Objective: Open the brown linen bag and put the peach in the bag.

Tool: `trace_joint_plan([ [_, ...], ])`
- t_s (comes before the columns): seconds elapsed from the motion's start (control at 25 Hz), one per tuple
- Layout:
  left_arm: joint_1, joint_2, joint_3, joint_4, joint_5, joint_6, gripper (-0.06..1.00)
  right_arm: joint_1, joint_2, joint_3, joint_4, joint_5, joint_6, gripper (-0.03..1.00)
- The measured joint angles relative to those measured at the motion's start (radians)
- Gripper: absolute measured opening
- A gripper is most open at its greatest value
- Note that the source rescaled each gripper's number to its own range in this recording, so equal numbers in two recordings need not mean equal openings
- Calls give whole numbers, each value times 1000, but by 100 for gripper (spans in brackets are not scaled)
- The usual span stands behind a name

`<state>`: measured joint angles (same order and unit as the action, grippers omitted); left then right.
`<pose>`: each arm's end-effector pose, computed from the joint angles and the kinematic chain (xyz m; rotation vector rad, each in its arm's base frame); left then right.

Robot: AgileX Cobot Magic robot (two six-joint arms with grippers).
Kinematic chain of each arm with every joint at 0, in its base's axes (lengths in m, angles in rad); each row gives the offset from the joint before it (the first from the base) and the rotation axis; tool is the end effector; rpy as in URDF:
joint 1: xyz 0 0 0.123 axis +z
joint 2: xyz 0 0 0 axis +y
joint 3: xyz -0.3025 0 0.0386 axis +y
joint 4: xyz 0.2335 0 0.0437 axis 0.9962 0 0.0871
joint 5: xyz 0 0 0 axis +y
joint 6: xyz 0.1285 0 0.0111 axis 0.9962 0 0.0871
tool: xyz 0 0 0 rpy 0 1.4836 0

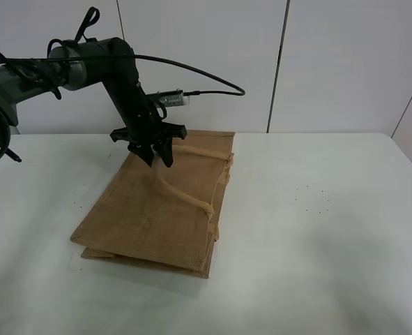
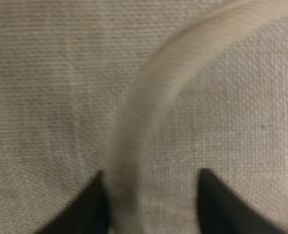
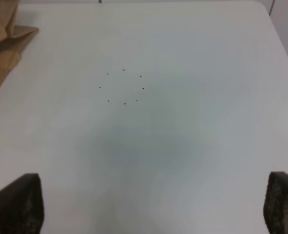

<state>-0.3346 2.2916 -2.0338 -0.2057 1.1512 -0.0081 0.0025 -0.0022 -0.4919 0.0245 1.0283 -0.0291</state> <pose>0.4621 -0.1862 0.1849 0.3860 2.8849 -0.3474 -0.0015 0.0027 0.2543 -0.0324 2.0173 0.0123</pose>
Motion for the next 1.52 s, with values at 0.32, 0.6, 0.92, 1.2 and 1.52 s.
trace_joint_plan([
  [0.32,-1,-45,-40,58,15,25,86,0,0,0,-2,0,3,100],
  [0.6,52,-72,-51,200,16,-31,86,0,0,0,-2,0,3,100],
  [0.92,242,-71,-51,216,16,-37,86,0,0,0,-2,0,3,100],
  [1.2,288,-122,17,215,16,-45,86,0,0,0,-2,0,3,100],
  [1.52,288,-444,350,206,16,-45,86,0,0,0,-2,0,3,100],
])
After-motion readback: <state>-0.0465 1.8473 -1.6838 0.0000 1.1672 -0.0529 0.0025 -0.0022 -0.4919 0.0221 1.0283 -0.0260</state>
